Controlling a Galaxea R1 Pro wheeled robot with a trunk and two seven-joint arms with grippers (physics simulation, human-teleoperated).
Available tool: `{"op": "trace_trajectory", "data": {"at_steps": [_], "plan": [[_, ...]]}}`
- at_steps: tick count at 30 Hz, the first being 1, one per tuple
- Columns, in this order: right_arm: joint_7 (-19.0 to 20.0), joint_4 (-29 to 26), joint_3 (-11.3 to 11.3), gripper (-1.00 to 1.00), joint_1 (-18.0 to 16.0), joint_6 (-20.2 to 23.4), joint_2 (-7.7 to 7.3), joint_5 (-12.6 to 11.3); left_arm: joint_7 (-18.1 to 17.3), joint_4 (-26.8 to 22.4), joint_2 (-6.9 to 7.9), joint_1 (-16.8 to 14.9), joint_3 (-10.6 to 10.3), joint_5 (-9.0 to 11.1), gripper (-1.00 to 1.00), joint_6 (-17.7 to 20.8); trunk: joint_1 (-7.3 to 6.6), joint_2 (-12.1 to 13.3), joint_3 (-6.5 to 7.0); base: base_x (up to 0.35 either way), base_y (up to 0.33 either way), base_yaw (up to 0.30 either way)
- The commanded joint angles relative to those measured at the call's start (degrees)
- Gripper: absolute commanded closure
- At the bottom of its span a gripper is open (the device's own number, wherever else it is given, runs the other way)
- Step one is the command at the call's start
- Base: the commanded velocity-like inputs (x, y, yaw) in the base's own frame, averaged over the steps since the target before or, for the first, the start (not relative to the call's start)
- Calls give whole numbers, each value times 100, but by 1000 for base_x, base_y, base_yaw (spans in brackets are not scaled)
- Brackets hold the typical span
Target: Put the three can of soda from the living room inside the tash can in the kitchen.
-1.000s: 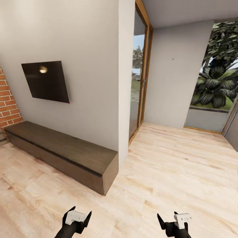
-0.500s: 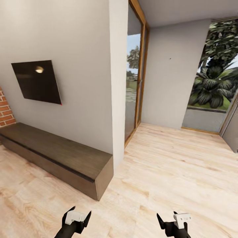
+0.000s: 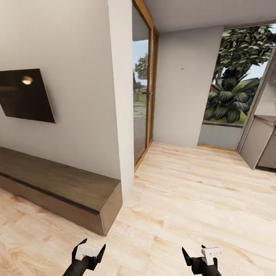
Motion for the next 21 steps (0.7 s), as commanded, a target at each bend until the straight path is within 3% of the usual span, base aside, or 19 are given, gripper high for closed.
{"op": "trace_trajectory", "data": {"at_steps": [1, 12, 21], "plan": [[3, 0, -1, -100, 0, 0, 2, 2, 0, 0, 0, 0, 0, -2, -100, -6, 0, 0, 0, 0, 0, -78], [-3, 0, -21, -100, -9, 9, 22, -31, 0, 0, -1, 0, 3, 0, -100, -34, 0, 0, -25, 0, 0, -71], [12, 0, -169, -100, -9, 15, -3, -524, 0, 0, -3, 0, 6, 3, -100, -35, 0, 0, -58, 0, 0, -196]]}}
